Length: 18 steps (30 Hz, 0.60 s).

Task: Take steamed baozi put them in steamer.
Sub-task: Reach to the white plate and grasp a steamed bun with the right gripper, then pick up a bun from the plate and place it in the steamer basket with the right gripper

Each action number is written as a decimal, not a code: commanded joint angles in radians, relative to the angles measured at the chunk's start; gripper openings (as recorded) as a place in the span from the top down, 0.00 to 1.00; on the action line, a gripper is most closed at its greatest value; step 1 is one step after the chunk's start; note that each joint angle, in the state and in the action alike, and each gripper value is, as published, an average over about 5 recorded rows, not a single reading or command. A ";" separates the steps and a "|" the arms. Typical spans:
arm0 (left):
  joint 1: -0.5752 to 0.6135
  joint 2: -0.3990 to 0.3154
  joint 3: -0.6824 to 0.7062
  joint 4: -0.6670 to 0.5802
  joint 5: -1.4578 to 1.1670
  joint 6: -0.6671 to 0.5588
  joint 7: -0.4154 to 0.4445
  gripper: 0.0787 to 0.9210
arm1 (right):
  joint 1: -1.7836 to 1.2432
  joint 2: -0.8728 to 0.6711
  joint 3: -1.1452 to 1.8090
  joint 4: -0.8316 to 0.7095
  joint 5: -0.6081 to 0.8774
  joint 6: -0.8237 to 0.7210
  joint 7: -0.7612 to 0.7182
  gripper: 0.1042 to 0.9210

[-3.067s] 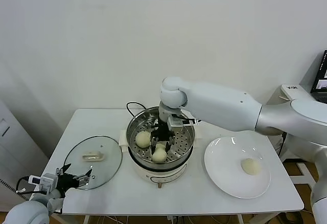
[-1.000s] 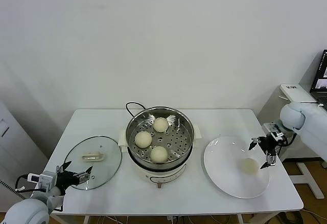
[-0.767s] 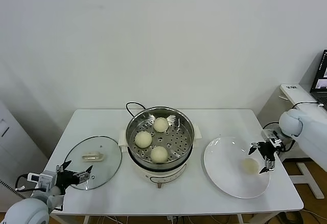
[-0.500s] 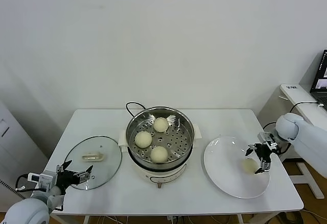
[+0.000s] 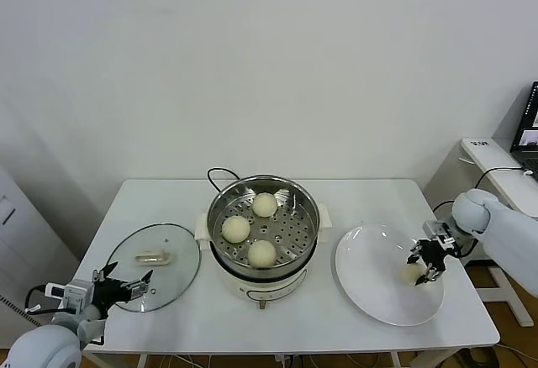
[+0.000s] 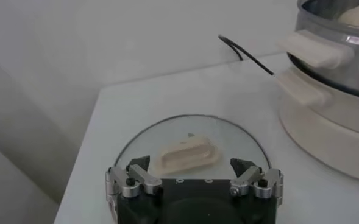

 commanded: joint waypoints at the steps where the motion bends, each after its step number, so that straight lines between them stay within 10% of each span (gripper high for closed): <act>1: -0.001 0.003 0.001 -0.001 0.001 0.005 -0.001 0.12 | 0.304 -0.058 -0.279 0.107 0.176 -0.077 -0.012 0.56; 18: -0.023 0.002 0.015 0.006 0.002 0.003 -0.002 0.12 | 1.012 0.284 -0.816 0.269 0.836 -0.506 0.124 0.57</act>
